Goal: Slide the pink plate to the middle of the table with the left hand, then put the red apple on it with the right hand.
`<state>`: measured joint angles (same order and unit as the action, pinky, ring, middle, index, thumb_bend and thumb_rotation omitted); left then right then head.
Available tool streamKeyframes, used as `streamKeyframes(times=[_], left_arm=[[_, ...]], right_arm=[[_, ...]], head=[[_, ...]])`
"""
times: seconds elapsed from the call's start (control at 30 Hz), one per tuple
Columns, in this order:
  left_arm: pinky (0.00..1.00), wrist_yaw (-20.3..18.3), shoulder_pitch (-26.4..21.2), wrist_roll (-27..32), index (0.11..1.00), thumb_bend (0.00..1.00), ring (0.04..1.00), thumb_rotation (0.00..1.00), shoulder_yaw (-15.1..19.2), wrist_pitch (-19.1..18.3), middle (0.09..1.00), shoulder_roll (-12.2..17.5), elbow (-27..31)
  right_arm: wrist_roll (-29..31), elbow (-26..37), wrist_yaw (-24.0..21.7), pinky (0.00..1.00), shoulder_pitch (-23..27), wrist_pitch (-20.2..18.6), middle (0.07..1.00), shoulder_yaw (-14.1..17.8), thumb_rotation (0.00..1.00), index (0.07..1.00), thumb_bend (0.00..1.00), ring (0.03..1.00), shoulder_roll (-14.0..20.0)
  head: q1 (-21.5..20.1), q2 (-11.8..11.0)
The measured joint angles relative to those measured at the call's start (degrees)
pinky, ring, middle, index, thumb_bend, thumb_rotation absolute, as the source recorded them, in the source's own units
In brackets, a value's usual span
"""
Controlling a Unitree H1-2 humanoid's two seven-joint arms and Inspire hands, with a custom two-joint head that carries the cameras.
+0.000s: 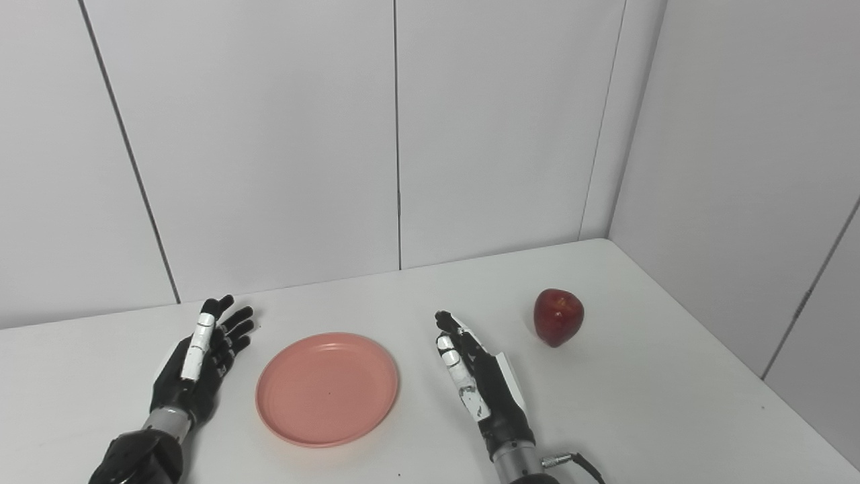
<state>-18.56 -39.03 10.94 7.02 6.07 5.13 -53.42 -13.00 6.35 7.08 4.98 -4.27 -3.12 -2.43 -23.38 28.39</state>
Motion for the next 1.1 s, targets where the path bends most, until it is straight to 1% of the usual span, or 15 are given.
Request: streamKeyframes(times=[0.17,0.23,0.37,0.47,0.5,0.63,0.7,0.83,0.93,1.03,1.1], left_arm=[[0.96,-0.01,0.0,0.0,0.927,0.73,0.905,0.82,0.02,0.0,0.87,-0.02,0.03],[0.95,-0.01,0.0,0.0,0.927,0.73,0.901,0.82,0.02,0.0,0.868,-0.02,0.02],[0.96,-0.01,0.0,0.0,0.926,0.73,0.904,0.81,0.03,0.0,0.87,-0.05,0.01],[0.97,-0.02,0.0,0.01,0.932,0.72,0.906,0.81,0.05,0.0,0.87,-0.05,0.0],[0.96,-0.02,0.0,0.01,0.932,0.72,0.905,0.81,0.07,0.0,0.869,-0.05,0.01],[0.96,-0.03,0.0,0.01,0.929,0.73,0.901,0.81,0.13,0.01,0.865,-0.05,-0.07],[0.96,-0.05,0.0,0.01,0.93,0.73,0.899,0.81,0.12,0.05,0.863,-0.05,-0.18],[0.96,-0.07,0.0,0.01,0.936,0.72,0.903,0.81,0.12,0.14,0.868,-0.05,-0.18],[0.96,-0.28,-0.03,0.02,0.936,0.72,0.901,0.81,0.15,0.57,0.865,-0.03,-0.57],[0.95,-0.31,-0.29,0.04,0.933,0.73,0.894,0.81,0.15,1.12,0.855,-0.03,-1.25],[0.96,-0.34,-0.29,0.26,0.94,0.73,0.898,0.81,0.18,1.2,0.859,-0.03,-1.31]], right_arm=[[-2.8,0.29,0.11,0.78,2.25,-0.01,0.845,0.15,0.99,0.839,0.87,0.857,0.91],[-4.73,0.54,0.24,0.79,3.39,-0.04,0.837,0.15,1.0,0.844,0.86,0.849,1.86],[-9.76,0.95,0.51,0.8,5.02,-0.1,0.827,-0.03,1.0,0.837,0.84,0.837,3.79],[-14.05,1.0,0.58,0.81,5.85,-0.44,0.833,-0.37,1.0,0.818,0.87,0.841,5.82],[-15.37,0.99,0.58,0.78,6.2,-0.87,0.831,-0.33,1.0,0.81,0.89,0.825,6.48],[-20.02,0.95,0.58,0.7,8.29,-2.16,0.831,-0.24,1.0,0.787,0.94,0.8,9.26],[-22.28,0.8,0.57,0.68,9.53,-2.68,0.823,-0.23,1.0,0.783,0.95,0.792,10.69],[-24.05,-0.23,0.58,0.69,11.44,-2.78,0.811,0.04,1.0,0.779,0.97,0.788,12.89],[-24.56,-0.76,0.59,0.69,11.93,-2.78,0.81,0.42,1.0,0.776,0.98,0.789,14.03],[-26.56,-1.77,0.59,0.68,12.21,-2.78,0.798,0.31,1.0,0.769,0.97,0.777,15.57],[-28.19,-1.97,0.59,0.73,12.42,-2.78,0.799,0.21,1.0,0.765,0.97,0.793,16.74]], head=[[-0.17,-0.17],[-0.09,-0.35],[-0.09,-0.35],[-0.09,-0.35],[-0.09,-0.44],[0.09,-0.44],[0.09,-0.44],[0.09,-0.44],[-0.09,-0.53],[-0.09,-0.53],[-0.09,-0.53]])
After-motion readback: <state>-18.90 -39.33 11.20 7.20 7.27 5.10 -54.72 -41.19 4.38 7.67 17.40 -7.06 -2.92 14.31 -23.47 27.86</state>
